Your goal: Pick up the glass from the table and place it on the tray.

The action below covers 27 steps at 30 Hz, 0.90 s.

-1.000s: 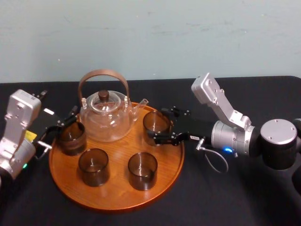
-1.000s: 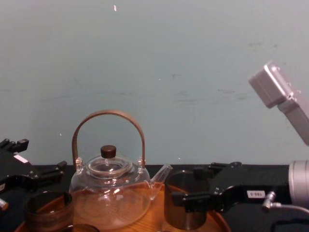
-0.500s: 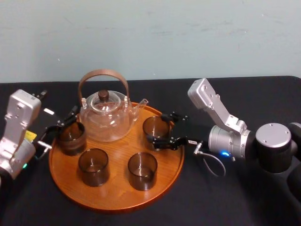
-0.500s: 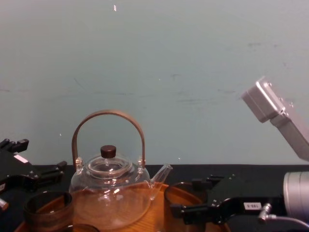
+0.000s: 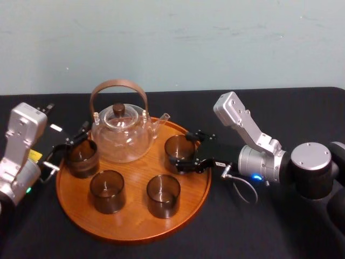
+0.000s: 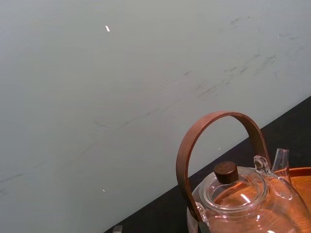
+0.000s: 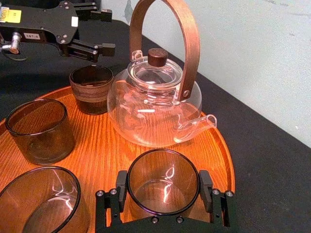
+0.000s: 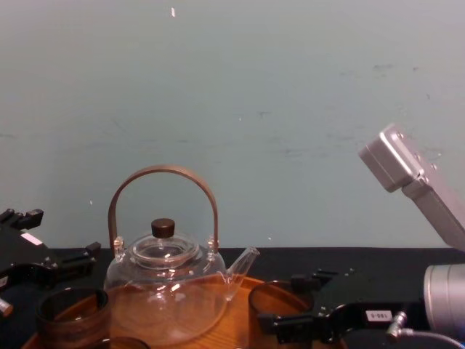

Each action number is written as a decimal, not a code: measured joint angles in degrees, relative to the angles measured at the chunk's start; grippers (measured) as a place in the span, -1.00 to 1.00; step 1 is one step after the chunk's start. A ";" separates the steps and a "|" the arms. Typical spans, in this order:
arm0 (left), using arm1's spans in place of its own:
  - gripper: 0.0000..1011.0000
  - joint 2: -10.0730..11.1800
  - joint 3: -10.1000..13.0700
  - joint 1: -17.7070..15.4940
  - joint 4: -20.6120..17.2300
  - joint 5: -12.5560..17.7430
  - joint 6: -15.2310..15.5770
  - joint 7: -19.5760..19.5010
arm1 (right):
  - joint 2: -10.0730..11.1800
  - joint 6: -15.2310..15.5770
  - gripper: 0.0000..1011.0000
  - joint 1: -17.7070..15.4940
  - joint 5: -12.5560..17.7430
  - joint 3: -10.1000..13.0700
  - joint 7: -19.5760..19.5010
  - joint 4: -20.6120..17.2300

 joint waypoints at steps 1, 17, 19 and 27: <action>0.98 0.00 0.00 0.00 0.00 0.00 0.00 0.00 | 0.00 0.00 0.78 0.00 0.00 0.00 0.01 0.00; 0.98 0.00 0.00 0.00 0.00 0.00 0.00 0.00 | 0.06 0.00 0.98 -0.06 0.17 0.03 0.11 -0.03; 0.98 0.00 0.00 0.00 0.00 0.00 0.00 0.00 | 0.07 0.00 0.98 -0.06 0.19 0.03 0.13 -0.04; 0.98 0.00 0.00 0.00 0.00 0.00 0.00 0.00 | 0.09 0.00 0.98 -0.06 0.23 0.03 0.18 -0.08</action>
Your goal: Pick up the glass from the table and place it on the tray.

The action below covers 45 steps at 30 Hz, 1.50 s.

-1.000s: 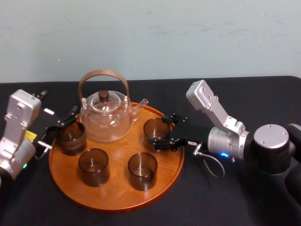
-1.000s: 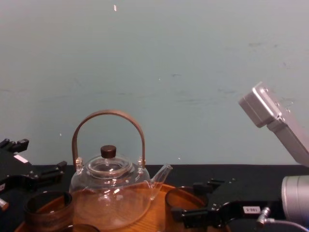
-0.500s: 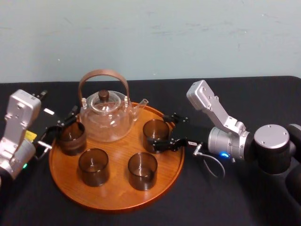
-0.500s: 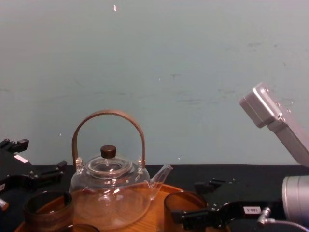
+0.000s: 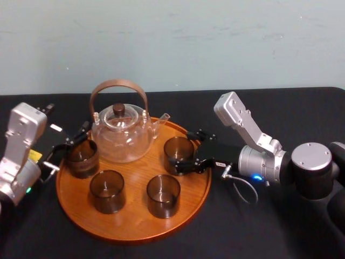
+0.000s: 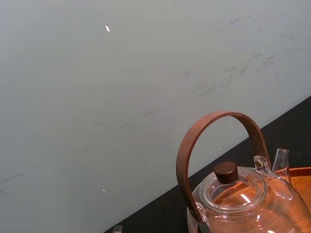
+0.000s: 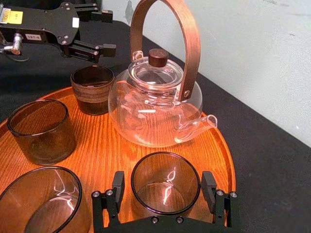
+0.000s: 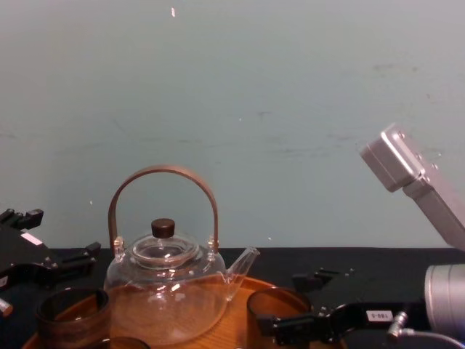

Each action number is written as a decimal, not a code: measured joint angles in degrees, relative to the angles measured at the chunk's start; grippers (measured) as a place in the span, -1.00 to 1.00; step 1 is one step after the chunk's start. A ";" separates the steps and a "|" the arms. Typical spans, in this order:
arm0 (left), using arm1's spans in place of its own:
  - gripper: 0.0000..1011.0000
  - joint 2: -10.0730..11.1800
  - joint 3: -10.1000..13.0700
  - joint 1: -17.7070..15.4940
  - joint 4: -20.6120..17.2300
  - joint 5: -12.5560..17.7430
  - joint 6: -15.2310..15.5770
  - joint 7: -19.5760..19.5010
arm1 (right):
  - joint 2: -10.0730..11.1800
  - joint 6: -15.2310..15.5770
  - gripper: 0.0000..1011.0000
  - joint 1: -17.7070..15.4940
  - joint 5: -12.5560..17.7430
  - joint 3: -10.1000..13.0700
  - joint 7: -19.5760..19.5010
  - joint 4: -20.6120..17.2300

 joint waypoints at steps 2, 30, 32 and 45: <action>0.98 0.00 0.00 0.00 0.00 0.00 0.00 0.00 | 0.00 0.00 0.98 0.00 0.01 0.00 0.01 -0.01; 0.98 0.00 0.00 0.00 0.00 0.00 0.00 0.00 | 8.58 1.35 0.98 -9.36 5.54 6.37 -1.32 -11.04; 0.98 0.00 0.00 0.00 0.00 0.00 0.00 0.00 | 9.98 1.25 0.98 -10.79 6.22 7.35 -1.44 -12.90; 0.98 0.00 0.00 0.00 0.00 0.00 0.00 0.00 | 12.46 -1.65 0.98 -16.11 8.33 13.70 -6.91 -18.05</action>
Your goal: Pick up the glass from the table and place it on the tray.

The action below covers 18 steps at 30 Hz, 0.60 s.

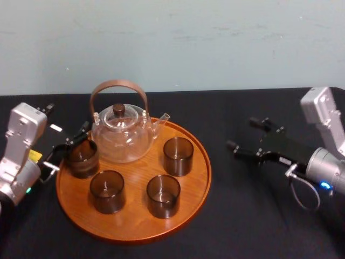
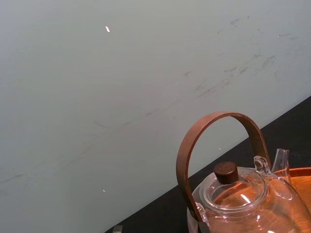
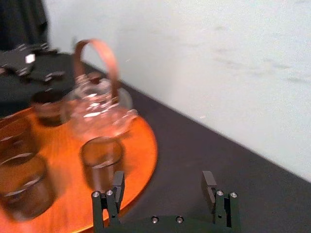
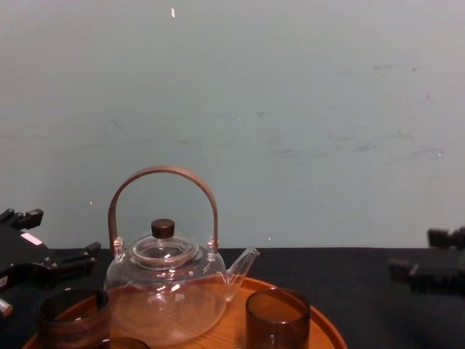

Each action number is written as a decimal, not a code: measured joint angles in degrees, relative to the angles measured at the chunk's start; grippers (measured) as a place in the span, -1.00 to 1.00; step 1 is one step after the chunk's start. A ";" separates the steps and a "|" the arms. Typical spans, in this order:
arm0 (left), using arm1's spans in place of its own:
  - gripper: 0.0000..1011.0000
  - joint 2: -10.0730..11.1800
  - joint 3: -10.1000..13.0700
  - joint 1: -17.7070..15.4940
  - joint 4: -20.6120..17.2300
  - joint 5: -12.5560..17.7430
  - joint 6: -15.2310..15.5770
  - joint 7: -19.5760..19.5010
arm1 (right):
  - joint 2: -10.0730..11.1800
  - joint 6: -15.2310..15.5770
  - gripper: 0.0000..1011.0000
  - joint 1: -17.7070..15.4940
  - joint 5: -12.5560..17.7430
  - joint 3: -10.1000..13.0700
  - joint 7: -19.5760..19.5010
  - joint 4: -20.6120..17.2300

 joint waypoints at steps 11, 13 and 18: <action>0.98 0.00 0.00 0.00 0.00 0.00 0.00 0.00 | -4.85 -5.97 0.98 -2.75 -3.10 4.41 -8.99 1.10; 0.98 0.00 0.00 0.00 0.00 0.00 0.00 0.00 | -5.62 -7.09 0.98 -3.08 -3.77 4.71 -10.03 1.51; 0.98 0.00 0.00 0.00 0.00 0.00 0.00 0.00 | -7.85 -9.56 0.98 -3.77 -5.28 5.49 -12.21 3.28</action>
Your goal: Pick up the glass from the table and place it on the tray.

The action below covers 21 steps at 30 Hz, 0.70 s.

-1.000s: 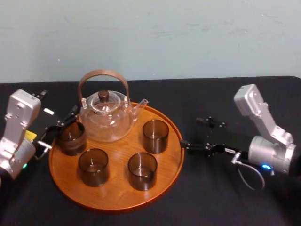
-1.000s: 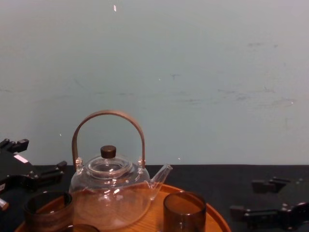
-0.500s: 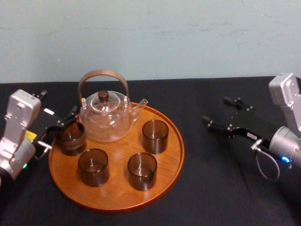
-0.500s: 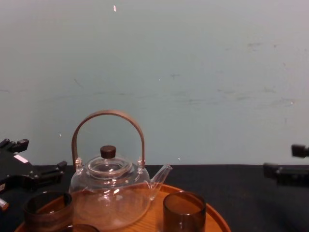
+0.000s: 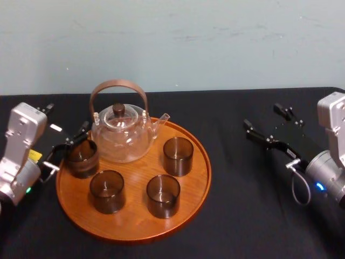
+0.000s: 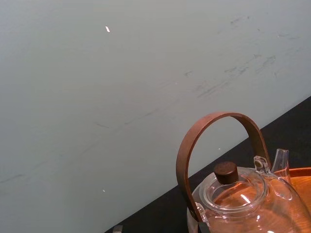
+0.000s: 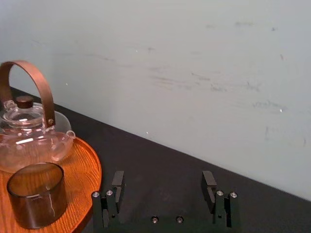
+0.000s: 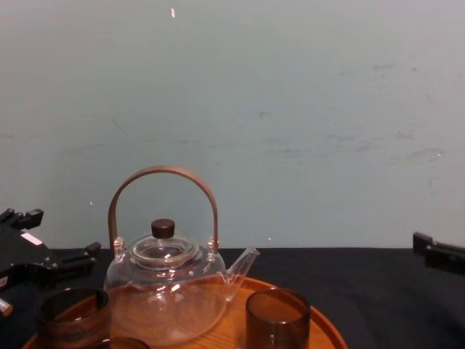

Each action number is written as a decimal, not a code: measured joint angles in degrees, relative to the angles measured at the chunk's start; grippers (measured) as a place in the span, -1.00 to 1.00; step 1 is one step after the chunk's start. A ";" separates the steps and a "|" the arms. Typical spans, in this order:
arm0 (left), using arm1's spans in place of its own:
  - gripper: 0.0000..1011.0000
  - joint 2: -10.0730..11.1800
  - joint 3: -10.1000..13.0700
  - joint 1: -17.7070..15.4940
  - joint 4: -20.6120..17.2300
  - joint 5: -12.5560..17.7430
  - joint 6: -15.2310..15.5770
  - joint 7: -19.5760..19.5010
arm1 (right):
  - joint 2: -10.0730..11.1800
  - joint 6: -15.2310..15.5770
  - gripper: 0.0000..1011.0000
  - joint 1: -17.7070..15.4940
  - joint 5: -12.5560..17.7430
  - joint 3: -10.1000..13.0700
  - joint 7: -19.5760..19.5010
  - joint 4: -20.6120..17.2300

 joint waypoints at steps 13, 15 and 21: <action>0.98 0.00 0.00 0.00 0.00 0.00 0.00 0.00 | -3.24 -0.14 0.98 -0.30 -1.32 0.55 0.02 4.22; 0.98 0.00 0.00 0.00 0.00 0.00 0.00 0.00 | -3.60 0.09 0.98 -0.20 -1.54 0.69 0.20 4.58; 0.98 0.00 0.00 0.00 0.00 0.00 0.00 0.00 | -3.77 0.28 0.98 -0.13 -1.68 0.77 0.34 4.77</action>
